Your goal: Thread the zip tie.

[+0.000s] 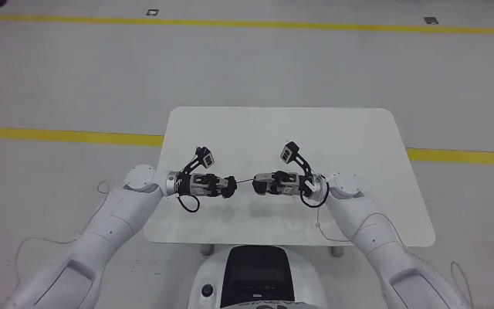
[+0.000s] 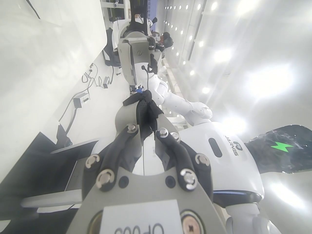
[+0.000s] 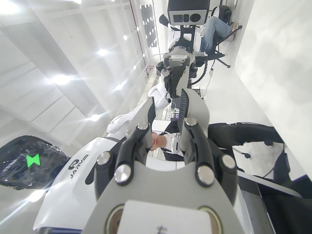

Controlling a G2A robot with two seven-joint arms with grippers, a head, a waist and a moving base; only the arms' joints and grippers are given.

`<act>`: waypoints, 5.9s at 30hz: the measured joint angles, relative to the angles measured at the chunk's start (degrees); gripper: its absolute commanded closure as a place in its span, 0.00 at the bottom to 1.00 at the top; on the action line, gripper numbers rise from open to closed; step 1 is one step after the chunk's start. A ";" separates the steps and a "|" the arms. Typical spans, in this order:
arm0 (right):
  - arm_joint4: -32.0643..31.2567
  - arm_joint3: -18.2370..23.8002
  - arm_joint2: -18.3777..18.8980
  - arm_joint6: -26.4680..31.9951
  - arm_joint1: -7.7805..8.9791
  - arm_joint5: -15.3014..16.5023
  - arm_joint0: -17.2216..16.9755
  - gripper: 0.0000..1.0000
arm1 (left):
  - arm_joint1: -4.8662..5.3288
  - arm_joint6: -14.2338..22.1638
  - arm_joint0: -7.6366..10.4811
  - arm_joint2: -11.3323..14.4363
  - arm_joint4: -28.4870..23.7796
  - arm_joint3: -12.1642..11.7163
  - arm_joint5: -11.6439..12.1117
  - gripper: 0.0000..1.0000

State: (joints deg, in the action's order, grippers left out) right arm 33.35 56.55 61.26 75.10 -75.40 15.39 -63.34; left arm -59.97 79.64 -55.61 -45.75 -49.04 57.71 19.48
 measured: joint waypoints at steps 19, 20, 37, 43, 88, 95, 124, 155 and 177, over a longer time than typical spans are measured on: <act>0.97 -0.53 -0.98 -1.39 0.06 0.39 0.57 0.89 | 0.00 0.00 0.00 0.00 0.00 0.00 0.00 1.00; 1.06 -0.58 -1.02 -1.44 0.05 0.41 0.61 0.89 | 0.00 0.00 0.00 0.00 0.00 0.00 0.00 1.00; 1.60 -1.16 -1.29 -1.91 0.24 0.76 0.79 1.00 | 0.00 0.00 0.00 0.00 0.00 0.00 0.00 1.00; 1.72 -1.22 -1.32 -1.95 0.33 1.22 0.68 1.00 | 0.00 0.00 0.00 0.00 0.00 0.00 0.00 0.36; 6.95 2.76 -2.65 -5.57 -0.23 1.38 -1.70 1.00 | -1.11 0.00 0.25 1.99 -4.74 0.06 0.00 0.00; 7.43 2.30 -2.65 -5.28 -0.27 1.25 -1.52 1.00 | -1.25 0.00 0.59 2.47 -4.69 -0.25 0.00 0.00; -0.67 8.34 -2.48 -11.50 0.74 -0.56 -3.71 1.00 | 0.03 -5.65 -2.15 -1.21 1.75 6.39 -1.33 0.76; -2.70 9.94 -3.18 -10.32 1.46 -0.16 -4.17 1.00 | 0.70 -8.73 -3.90 -3.49 5.66 8.89 -2.55 0.91; -2.09 9.99 -3.74 -9.92 1.69 0.18 -4.07 1.00 | 0.44 -8.32 -3.68 -3.51 6.06 8.40 -3.00 1.00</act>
State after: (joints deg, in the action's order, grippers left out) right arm 31.26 66.53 57.52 65.18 -73.71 15.56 -67.41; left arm -59.52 71.32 -59.30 -49.26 -42.98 66.11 16.48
